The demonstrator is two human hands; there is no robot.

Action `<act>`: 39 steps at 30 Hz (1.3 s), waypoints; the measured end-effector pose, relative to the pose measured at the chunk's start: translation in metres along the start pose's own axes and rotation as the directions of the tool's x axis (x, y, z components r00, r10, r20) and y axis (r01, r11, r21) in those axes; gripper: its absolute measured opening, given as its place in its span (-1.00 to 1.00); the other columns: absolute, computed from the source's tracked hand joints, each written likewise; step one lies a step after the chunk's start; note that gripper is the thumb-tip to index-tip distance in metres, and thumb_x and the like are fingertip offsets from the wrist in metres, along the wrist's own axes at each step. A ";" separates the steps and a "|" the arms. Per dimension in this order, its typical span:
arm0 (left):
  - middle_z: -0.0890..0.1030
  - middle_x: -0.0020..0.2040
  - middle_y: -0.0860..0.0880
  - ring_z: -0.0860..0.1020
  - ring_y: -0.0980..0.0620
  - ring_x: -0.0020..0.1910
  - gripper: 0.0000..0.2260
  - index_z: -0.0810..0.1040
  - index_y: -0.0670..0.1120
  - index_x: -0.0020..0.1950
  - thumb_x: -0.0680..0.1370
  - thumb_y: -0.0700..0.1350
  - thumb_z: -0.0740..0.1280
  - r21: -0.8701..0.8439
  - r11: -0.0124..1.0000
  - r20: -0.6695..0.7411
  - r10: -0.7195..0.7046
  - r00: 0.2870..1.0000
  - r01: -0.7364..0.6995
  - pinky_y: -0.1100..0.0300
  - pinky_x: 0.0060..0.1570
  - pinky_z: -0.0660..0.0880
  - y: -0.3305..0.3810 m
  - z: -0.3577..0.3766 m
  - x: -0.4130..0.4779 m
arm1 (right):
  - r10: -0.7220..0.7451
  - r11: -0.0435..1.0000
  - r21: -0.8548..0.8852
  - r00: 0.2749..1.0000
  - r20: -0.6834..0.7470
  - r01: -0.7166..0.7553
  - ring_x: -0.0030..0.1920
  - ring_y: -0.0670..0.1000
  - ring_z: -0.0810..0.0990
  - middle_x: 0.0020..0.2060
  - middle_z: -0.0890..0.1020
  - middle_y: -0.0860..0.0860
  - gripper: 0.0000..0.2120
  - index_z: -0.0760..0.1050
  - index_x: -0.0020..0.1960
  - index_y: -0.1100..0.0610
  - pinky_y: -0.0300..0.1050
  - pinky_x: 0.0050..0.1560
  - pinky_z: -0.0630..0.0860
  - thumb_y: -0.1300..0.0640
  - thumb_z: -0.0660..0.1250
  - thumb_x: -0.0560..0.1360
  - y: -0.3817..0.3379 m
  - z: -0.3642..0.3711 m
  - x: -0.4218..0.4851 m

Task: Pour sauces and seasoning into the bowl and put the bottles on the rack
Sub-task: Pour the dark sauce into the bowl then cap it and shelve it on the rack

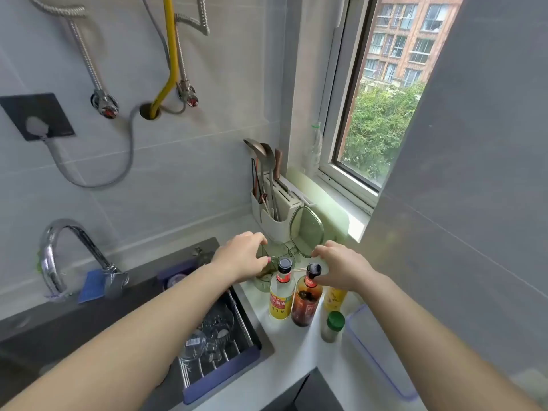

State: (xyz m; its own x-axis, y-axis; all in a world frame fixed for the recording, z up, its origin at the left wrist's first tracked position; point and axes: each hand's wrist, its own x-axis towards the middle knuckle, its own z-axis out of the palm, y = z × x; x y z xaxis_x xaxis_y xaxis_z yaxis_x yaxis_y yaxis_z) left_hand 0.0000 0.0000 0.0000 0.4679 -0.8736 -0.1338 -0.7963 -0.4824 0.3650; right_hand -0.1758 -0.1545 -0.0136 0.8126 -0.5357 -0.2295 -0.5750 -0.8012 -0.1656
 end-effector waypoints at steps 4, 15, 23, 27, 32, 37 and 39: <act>0.48 0.36 -0.01 0.47 -0.07 0.32 -0.58 0.40 0.02 0.37 0.55 0.10 0.31 -0.008 0.999 0.039 -0.052 0.998 0.052 -0.08 0.23 0.48 0.005 0.012 0.004 | -0.027 0.999 -0.036 0.998 0.054 0.029 0.16 0.10 0.54 0.22 0.49 0.00 -0.48 0.40 0.37 -0.01 -0.01 0.01 0.53 0.01 0.39 0.43 0.009 0.015 0.014; 0.46 0.37 -0.04 0.45 -0.03 0.32 -0.52 0.39 -0.01 0.40 0.52 0.08 0.36 -0.074 0.990 0.064 -0.117 0.991 0.122 0.01 0.27 0.46 0.026 0.019 0.014 | -0.221 0.975 -0.025 0.975 0.027 0.221 -0.07 0.13 0.56 -0.04 0.62 0.03 -0.77 0.46 0.05 0.04 -0.14 -0.31 0.41 0.01 0.37 0.44 0.029 0.022 0.029; 0.41 0.39 0.02 0.34 0.04 0.40 -0.33 0.34 0.06 0.44 0.39 0.19 0.48 -0.214 0.977 0.088 -0.001 0.996 0.020 0.07 0.39 0.33 0.049 0.020 0.003 | -0.348 0.937 -0.027 0.937 0.021 0.349 -0.13 0.12 0.60 -0.15 0.63 -0.03 -0.77 0.45 -0.09 0.02 0.01 -0.20 0.61 -0.07 0.37 0.35 0.036 -0.001 0.021; 0.43 0.37 0.09 0.38 0.13 0.36 -0.26 0.32 0.11 0.44 0.33 0.16 0.54 -0.368 0.930 0.044 0.023 0.999 -0.005 0.15 0.34 0.37 0.055 0.020 -0.009 | -0.416 0.909 0.011 0.908 -0.052 0.417 -0.26 0.07 0.58 -0.30 0.60 -0.02 -0.75 0.49 -0.16 0.06 0.00 -0.32 0.52 -0.09 0.42 0.33 0.027 -0.046 0.010; 0.51 0.29 0.16 0.47 0.18 0.31 -0.14 0.23 0.26 0.44 0.27 0.00 0.61 -0.690 0.724 0.068 0.066 0.995 -0.001 0.07 0.33 0.44 0.069 0.011 -0.011 | -0.457 0.858 0.152 0.864 -0.212 0.491 -0.42 -0.04 0.36 -0.44 0.46 -0.01 -0.73 0.45 -0.31 0.08 0.03 -0.36 0.39 -0.09 0.44 0.27 0.008 -0.121 -0.014; 0.58 0.12 0.16 0.57 0.21 0.13 -0.23 0.32 0.18 0.35 0.25 -0.12 0.60 -0.749 0.652 -0.119 0.038 0.992 -0.115 0.13 0.22 0.54 0.085 0.002 -0.009 | -0.359 0.791 0.311 0.811 -0.462 0.527 -0.42 -0.08 0.29 -0.45 0.42 0.05 -0.61 0.47 -0.30 0.27 -0.23 -0.38 0.26 -0.04 0.51 0.27 -0.014 -0.176 -0.025; 0.64 0.06 0.07 0.63 0.17 0.06 -0.43 0.45 0.12 0.20 0.29 -0.16 0.59 -0.804 0.573 -0.177 0.027 0.984 -0.160 0.16 0.13 0.57 0.086 -0.005 -0.008 | -0.288 0.799 0.338 0.811 -0.509 0.497 -0.44 -0.11 0.26 -0.47 0.40 -0.01 -0.59 0.48 -0.28 0.28 -0.30 -0.41 0.22 -0.04 0.53 0.28 -0.020 -0.186 -0.025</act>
State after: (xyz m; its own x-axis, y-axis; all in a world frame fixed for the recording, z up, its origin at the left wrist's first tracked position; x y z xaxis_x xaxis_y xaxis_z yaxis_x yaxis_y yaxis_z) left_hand -0.0701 -0.0346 0.0373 0.5071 -0.8609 0.0411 -0.2234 -0.0852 0.9710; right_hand -0.1666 -0.1752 0.1741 0.8731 -0.3392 0.3503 -0.0881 -0.8163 -0.5708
